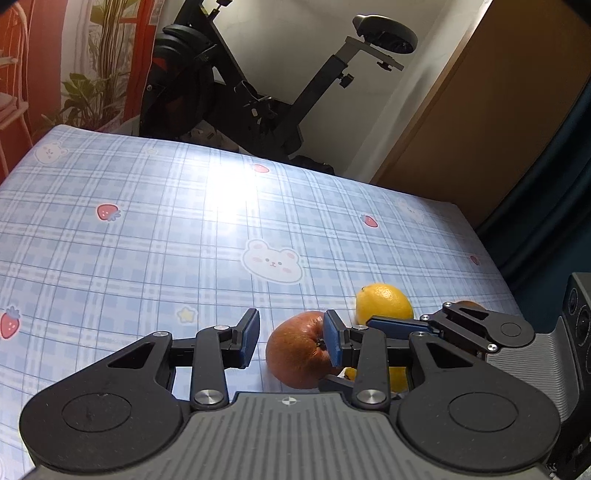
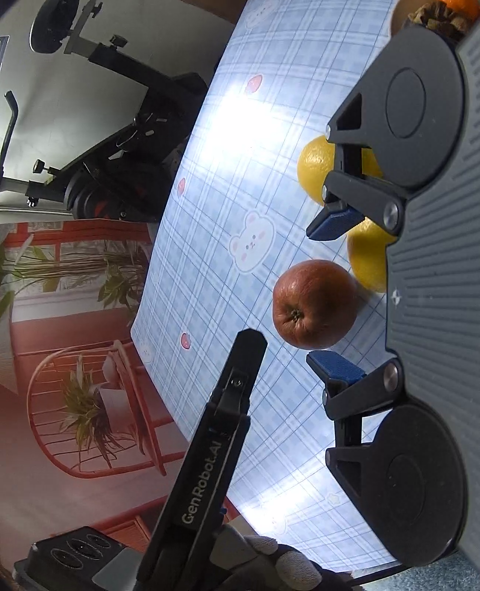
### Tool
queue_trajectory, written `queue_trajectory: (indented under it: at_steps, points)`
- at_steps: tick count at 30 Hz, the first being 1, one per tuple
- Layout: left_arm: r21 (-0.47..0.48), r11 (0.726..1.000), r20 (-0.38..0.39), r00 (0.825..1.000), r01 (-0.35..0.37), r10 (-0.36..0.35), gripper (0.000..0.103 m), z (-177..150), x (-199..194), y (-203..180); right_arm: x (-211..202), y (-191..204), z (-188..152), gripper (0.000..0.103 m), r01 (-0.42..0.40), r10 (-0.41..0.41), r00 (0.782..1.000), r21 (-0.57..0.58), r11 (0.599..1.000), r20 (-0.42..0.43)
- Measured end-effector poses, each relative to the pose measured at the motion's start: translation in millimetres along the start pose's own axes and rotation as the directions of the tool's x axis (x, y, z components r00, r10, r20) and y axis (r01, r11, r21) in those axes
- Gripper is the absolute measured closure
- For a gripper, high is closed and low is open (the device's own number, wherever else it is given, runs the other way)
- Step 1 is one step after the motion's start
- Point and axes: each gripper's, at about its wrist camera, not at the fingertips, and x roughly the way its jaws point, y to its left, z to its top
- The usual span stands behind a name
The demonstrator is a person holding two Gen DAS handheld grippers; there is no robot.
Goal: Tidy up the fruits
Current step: 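Close both grippers on the red apple from opposite sides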
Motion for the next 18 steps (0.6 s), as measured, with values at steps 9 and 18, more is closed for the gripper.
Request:
queue_trajectory:
  at_steps: [9,18]
  points:
    - [-0.034,0.997,-0.027,0.997,0.068,-0.069,0.063,-1,15,5,21,0,1,0.034,-0.030,0.027,0.997,-0.045,0.999,-0.066]
    - [-0.069,0.991,-0.055,0.992,0.112,-0.116,0.062,-5,27,11,28,0,-2,0.036,-0.035,0.032,0.997,-0.047,0.998,-0.071]
